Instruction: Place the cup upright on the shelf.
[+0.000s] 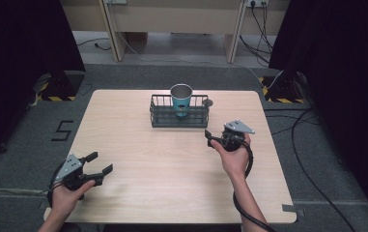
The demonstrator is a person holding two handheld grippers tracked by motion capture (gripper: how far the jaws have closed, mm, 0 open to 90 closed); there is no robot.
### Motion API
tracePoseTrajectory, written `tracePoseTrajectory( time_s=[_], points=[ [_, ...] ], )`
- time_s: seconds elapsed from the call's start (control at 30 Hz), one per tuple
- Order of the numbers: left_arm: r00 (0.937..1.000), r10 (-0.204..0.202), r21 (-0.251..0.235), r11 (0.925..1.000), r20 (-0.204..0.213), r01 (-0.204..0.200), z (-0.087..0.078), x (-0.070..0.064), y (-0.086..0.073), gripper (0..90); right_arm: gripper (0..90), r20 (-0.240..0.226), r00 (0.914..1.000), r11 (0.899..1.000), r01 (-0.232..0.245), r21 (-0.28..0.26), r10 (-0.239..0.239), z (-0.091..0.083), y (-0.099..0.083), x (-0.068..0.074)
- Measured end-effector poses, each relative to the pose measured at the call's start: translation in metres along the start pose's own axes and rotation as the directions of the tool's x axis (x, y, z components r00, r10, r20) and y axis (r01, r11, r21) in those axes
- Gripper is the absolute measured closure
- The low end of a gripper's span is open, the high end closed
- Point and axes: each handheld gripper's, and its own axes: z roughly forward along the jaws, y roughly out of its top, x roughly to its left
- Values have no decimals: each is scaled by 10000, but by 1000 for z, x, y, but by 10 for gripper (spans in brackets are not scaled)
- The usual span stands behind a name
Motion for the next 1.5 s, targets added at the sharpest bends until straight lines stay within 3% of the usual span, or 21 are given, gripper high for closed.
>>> tracePoseTrajectory(
  time_s=[0.6, 0.93, 1.5],
  points=[
    [10000, 38, 41, 10000, -72, -38, 0, 0, 0, 152, 159, 297, 9993, 9997, -225, -127, 228, -37, -34, -18],
    [9999, 59, 27, 10000, -114, -59, 0, -1, 0, 153, 159, 328, 9978, 9983, -576, -56, 578, -56, -61, -25],
    [9999, 106, 29, 9999, -114, -106, 0, -1, 0, 153, 160, 506, 9967, 9976, -624, -299, 639, -72, -89, -31]
  ],
)
